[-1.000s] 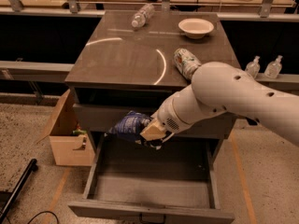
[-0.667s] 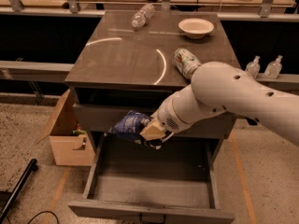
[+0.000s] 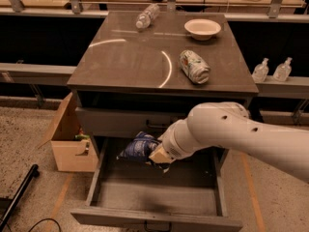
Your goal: Place blue chip bag into middle drawer
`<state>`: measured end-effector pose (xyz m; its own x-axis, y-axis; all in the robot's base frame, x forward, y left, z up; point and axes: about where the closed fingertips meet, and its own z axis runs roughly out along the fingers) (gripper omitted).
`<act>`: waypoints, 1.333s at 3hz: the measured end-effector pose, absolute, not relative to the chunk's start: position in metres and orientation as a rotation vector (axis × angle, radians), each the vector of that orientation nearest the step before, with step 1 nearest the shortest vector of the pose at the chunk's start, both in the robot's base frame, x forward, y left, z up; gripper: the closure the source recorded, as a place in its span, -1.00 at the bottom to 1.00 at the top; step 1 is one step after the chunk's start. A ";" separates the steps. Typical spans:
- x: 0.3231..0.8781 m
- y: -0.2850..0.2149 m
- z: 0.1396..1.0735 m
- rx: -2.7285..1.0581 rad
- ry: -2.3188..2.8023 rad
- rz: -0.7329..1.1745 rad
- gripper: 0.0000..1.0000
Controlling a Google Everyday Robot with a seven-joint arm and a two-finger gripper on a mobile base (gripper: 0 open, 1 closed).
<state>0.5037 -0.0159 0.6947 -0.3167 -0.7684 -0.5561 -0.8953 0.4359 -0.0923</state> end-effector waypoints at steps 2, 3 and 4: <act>0.509 -0.023 0.598 -1.425 2.103 0.284 1.00; 0.517 -0.028 0.552 -1.421 2.112 0.293 1.00; 0.521 -0.031 0.508 -1.410 2.149 0.299 1.00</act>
Offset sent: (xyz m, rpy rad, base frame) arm 0.0194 -0.0104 -0.1556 0.0210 -0.1080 0.0452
